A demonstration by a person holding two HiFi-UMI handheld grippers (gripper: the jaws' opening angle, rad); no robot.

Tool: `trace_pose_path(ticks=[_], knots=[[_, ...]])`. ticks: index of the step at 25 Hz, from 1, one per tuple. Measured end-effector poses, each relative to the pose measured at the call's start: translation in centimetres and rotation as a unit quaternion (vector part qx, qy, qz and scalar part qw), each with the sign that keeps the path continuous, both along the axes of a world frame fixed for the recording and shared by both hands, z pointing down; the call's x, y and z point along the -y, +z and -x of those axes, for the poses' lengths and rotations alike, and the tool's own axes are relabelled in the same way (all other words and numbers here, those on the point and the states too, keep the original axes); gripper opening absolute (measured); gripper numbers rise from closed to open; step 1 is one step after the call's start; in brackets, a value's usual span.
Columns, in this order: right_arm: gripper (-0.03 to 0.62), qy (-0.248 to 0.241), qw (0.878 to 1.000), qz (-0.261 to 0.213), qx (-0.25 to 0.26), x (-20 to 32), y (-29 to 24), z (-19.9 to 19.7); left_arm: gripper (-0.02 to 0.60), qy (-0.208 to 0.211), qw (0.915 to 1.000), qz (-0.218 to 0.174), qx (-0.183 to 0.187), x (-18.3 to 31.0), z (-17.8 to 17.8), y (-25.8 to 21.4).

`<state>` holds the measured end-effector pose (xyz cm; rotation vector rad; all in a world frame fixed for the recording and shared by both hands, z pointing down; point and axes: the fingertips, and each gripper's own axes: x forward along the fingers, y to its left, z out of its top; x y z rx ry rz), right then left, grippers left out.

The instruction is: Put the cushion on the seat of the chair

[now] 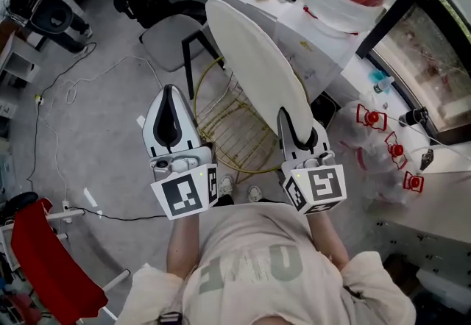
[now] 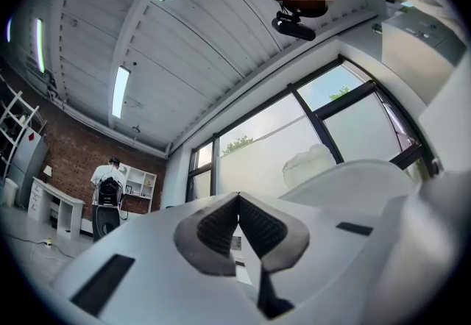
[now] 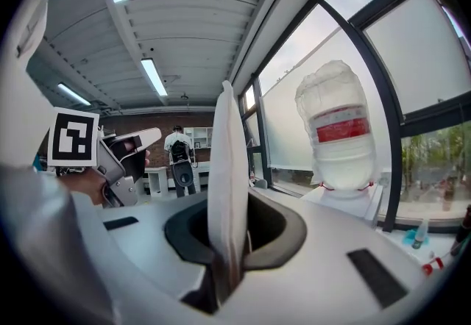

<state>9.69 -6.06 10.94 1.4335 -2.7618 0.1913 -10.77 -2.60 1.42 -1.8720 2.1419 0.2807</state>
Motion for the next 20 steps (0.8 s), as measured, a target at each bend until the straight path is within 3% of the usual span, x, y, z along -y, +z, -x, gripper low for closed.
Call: trace_pose_path(ticks=[15,20], knots=[[0.043,0.024,1.000,-0.008,-0.007,1.5,-0.1,2.1,0.014,0.065,0.9951,0.071,-0.022,2.6,0.3,3.9],[0.043,0.023,0.999,0.022,0.006,2.7,1.8,2.7,0.014,0.076,0.9931,0.088,-0.013,3.8,0.7,5.5]])
